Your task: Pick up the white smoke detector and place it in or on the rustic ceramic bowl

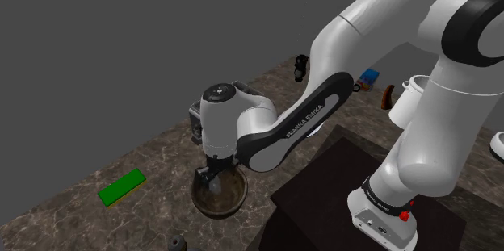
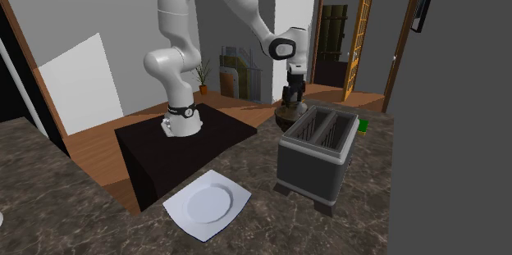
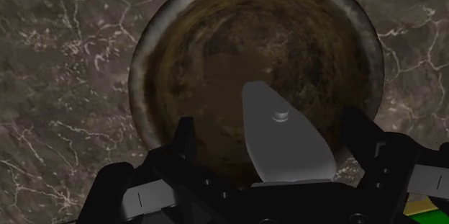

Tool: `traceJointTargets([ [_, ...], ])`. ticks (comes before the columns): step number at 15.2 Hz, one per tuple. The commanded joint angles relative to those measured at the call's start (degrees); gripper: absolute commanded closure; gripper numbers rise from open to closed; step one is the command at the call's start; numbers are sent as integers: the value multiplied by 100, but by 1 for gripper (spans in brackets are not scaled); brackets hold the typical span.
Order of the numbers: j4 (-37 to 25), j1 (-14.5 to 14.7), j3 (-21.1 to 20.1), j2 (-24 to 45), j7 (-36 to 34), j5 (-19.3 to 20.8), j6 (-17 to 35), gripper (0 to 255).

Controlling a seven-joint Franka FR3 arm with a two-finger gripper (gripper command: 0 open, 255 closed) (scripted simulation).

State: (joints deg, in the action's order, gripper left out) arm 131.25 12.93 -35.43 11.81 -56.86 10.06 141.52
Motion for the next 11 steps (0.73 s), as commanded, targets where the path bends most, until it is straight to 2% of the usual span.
traceJointTargets([
  [1, -43, -84, -108, -269, 184, -271, -256, 0],
  [3, -119, -156, -190, -572, 388, -560, -567, 0],
  [11, -119, -147, -181, -572, 389, -562, -567, 0],
])
